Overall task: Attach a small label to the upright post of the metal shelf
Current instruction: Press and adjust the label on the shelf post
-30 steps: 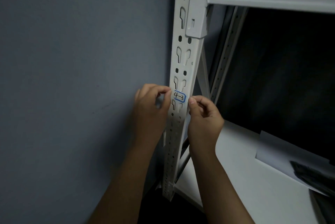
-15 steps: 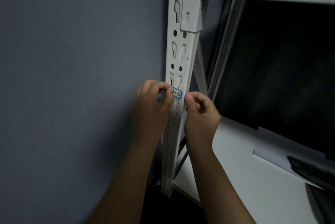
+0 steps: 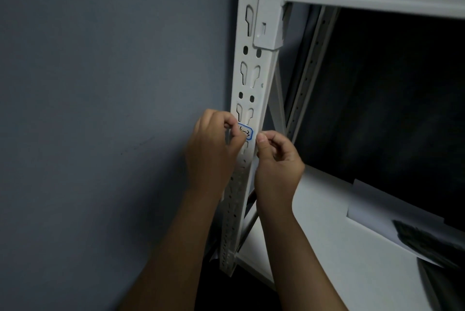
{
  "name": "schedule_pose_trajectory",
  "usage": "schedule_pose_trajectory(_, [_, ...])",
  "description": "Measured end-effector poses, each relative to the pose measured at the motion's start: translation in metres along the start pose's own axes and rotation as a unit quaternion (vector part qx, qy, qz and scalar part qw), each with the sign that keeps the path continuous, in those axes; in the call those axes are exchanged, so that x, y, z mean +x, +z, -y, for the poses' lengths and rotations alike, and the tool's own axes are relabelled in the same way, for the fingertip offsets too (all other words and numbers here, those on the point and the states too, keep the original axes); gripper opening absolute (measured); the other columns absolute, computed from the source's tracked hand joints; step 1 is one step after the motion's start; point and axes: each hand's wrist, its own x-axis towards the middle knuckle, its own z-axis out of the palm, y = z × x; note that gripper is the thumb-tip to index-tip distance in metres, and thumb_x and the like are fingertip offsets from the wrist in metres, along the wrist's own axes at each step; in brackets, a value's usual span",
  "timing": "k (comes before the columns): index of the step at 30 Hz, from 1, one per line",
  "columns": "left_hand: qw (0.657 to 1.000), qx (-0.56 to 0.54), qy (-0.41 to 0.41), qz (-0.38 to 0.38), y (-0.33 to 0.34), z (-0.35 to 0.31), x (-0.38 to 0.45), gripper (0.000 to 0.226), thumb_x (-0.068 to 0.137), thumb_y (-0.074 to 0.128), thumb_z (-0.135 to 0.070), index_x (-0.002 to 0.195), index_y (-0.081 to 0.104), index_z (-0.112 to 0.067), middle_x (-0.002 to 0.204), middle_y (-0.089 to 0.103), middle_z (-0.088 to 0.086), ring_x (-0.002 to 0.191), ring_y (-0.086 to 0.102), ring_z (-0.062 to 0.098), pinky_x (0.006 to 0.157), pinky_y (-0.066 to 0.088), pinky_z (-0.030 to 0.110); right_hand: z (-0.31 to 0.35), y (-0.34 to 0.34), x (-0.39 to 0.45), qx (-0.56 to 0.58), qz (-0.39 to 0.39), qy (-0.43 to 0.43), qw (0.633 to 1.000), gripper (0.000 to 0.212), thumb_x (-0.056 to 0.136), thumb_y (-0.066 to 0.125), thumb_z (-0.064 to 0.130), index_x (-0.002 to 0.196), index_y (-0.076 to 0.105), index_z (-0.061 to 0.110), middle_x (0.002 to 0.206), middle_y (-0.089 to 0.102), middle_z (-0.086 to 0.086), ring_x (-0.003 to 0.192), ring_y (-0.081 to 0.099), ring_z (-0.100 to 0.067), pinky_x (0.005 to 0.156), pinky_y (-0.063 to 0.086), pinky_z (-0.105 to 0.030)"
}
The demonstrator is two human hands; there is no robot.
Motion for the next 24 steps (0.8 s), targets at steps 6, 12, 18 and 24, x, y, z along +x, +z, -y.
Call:
schedule_pose_trajectory(6, [0.999, -0.03, 0.0, 0.019, 0.0, 0.004, -0.001, 0.005, 0.083, 0.059, -0.014, 0.08, 0.056, -0.014, 0.086, 0.048, -0.01, 0.08, 0.053, 0.012, 0.054, 0.033, 0.013, 0.004, 0.0, -0.001, 0.011, 0.01, 0.001, 1.0, 0.003, 0.089, 0.062, 0.004, 0.089, 0.065, 0.003, 0.079, 0.065, -0.003, 0.068, 0.065, 0.003, 0.059, 0.05, -0.01])
schedule_pose_trajectory(12, [0.995, -0.096, -0.018, 0.003, -0.001, 0.013, -0.001, 0.011, 0.083, 0.054, -0.023, 0.084, 0.059, -0.013, 0.091, 0.051, -0.007, 0.082, 0.059, 0.017, 0.058, 0.05, 0.026, 0.004, -0.002, -0.002, 0.018, 0.017, 0.011, 1.0, 0.007, 0.09, 0.061, 0.005, 0.09, 0.064, -0.001, 0.077, 0.065, -0.003, 0.071, 0.068, 0.0, 0.059, 0.053, -0.013])
schedule_pose_trajectory(18, [0.997, -0.074, 0.03, 0.017, -0.004, 0.013, -0.004, 0.014, 0.087, 0.058, -0.026, 0.09, 0.066, -0.015, 0.095, 0.06, -0.003, 0.088, 0.057, 0.015, 0.063, 0.049, 0.024, 0.004, -0.001, -0.001, 0.014, 0.013, 0.011, 1.0, 0.01, 0.09, 0.062, 0.007, 0.092, 0.065, -0.003, 0.081, 0.067, -0.006, 0.073, 0.068, 0.0, 0.059, 0.052, -0.012])
schedule_pose_trajectory(24, [0.995, -0.089, 0.014, 0.033, -0.004, 0.014, 0.001, 0.02, 0.087, 0.057, -0.03, 0.086, 0.067, -0.012, 0.092, 0.06, -0.002, 0.084, 0.057, 0.012, 0.063, 0.045, 0.016, 0.003, 0.0, -0.002, 0.013, 0.004, 0.008, 1.0, 0.008, 0.089, 0.062, 0.006, 0.09, 0.066, -0.001, 0.077, 0.066, 0.001, 0.072, 0.067, 0.0, 0.058, 0.053, -0.013])
